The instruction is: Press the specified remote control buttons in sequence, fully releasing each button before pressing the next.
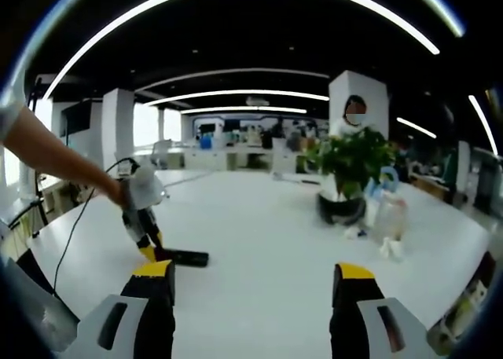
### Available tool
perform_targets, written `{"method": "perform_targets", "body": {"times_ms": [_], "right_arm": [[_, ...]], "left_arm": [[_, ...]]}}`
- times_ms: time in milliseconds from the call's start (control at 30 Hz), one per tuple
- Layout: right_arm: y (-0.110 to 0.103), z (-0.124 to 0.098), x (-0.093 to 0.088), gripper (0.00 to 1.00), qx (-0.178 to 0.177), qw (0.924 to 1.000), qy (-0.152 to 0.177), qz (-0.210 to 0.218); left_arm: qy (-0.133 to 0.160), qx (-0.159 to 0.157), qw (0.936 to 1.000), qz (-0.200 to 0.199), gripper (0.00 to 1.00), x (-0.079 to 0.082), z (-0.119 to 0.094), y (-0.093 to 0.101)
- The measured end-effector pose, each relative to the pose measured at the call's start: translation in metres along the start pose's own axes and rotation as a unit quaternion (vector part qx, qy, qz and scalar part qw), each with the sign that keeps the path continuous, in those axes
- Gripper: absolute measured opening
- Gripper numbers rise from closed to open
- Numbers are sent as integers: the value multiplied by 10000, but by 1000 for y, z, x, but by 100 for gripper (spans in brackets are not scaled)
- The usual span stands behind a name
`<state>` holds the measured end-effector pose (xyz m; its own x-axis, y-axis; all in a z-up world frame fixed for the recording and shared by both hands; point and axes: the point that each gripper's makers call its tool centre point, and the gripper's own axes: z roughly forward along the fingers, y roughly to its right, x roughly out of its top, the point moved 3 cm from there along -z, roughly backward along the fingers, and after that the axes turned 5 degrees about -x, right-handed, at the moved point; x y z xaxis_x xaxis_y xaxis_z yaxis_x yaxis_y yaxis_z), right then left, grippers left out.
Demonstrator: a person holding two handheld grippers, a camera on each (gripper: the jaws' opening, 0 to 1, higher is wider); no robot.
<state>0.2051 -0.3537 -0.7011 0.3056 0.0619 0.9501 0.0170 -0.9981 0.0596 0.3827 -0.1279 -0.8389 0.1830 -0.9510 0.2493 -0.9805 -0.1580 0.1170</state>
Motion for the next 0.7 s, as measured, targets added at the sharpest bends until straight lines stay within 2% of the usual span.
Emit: {"method": "perform_targets", "body": {"times_ms": [300,700], "right_arm": [[0,1,-2,80,-6,10000,-59,-57],[-1,0,-4,80,-41,9998,-130,-138]], "left_arm": [[-25,27,10000,-56,24,4,0,-15],[-57,28,10000,7,24,6,0,-22]]}}
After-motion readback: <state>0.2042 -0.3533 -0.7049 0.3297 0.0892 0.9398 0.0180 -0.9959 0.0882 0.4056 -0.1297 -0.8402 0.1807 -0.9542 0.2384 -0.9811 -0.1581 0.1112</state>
